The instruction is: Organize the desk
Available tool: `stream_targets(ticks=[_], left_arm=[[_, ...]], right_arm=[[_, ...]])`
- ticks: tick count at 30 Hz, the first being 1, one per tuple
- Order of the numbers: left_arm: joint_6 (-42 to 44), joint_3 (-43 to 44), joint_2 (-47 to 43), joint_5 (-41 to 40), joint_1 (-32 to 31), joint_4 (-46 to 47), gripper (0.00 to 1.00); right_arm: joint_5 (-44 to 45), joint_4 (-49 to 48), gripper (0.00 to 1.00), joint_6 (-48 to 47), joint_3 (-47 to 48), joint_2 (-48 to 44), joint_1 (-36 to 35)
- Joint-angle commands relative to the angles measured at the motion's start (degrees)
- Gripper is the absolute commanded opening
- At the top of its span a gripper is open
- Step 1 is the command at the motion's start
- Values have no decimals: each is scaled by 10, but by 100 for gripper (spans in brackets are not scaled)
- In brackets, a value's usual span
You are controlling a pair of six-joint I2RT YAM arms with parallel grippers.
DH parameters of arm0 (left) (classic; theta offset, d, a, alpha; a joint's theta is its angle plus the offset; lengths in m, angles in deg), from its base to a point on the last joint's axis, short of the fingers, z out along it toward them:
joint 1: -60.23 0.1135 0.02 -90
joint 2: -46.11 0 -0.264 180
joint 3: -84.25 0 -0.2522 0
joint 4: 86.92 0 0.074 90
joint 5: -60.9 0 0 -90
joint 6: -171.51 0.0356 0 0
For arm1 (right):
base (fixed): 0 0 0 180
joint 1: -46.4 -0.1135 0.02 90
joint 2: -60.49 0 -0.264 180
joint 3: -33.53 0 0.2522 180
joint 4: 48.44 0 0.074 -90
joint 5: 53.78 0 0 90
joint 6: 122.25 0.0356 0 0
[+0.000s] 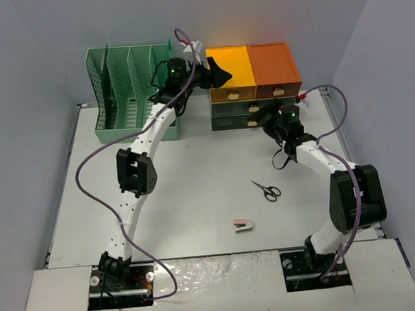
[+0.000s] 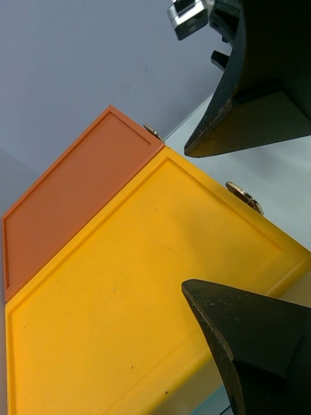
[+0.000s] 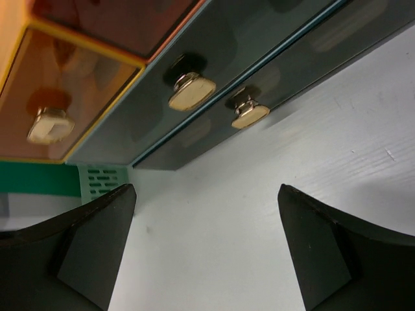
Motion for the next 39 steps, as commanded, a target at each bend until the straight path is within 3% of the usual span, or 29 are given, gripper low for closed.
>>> stream_targets(ticks=[1,4,8,11,26,34,39], left_arm=[[26,-6,-33,12,-4,-74,74],[38,-11,-38,12,-4,-84,73],[45,-14,-40,12,-3,-93,73],[46,-16,-43,9,-4,-95,73],[45,-3,-36,-1,-3,-99,74],[46,-4,-36,0,3,-101,73],[48,-3,-38,3,10,-105,73]], right_arm=[[-13,-191,88,178,-53,58,44],[-39,-316,88,279,-87,122,66],[-62,-614,86,422,-122,241,69],[-80,-683,86,455,-91,305,62],[-101,-614,87,418,10,228,45],[-113,-585,77,417,97,276,47],[-112,-590,64,426,105,296,48]])
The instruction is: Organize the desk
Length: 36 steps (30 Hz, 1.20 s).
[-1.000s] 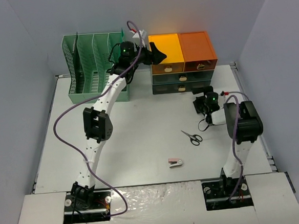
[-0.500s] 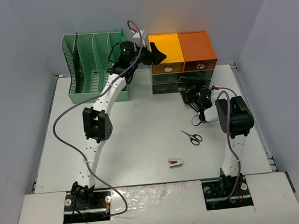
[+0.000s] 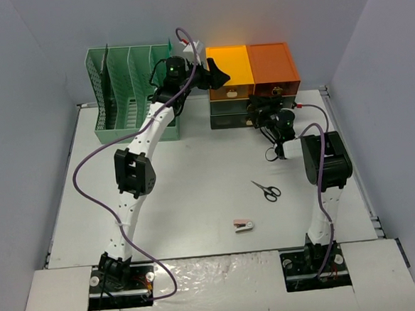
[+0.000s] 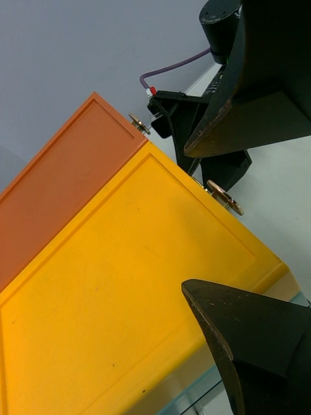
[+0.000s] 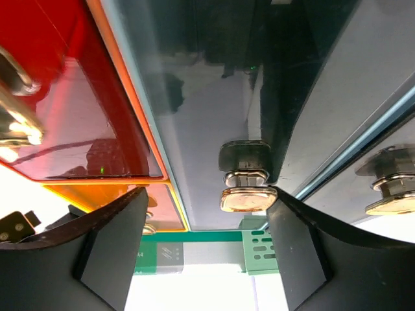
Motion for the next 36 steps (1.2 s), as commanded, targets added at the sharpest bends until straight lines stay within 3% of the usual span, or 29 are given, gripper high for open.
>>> stream_targets(ticks=[1,2,5,7,17,24,26,27,36], left_arm=[[-4,3,-22,8,7,-60,73],[-4,3,-21,8,7,-60,73],[-4,3,-20,8,8,-60,73],[-4,5,-19,9,8,-60,73],[-1,4,-20,6,8,-65,73],[0,3,-21,5,9,-66,73],[1,1,-21,6,9,-66,73],[1,1,-21,6,9,-66,73],[1,2,-19,4,10,-64,73]], right_arm=[[32,-91,60,18,61,-1,5],[32,-91,53,19,62,0,5],[32,-92,46,21,60,4,4],[33,-86,35,18,55,4,4],[37,-88,10,15,6,-15,5],[38,-111,9,20,-33,-16,8],[35,-120,23,22,-40,-16,10],[32,-121,25,21,-43,-17,11],[25,-120,21,18,-41,-10,17]])
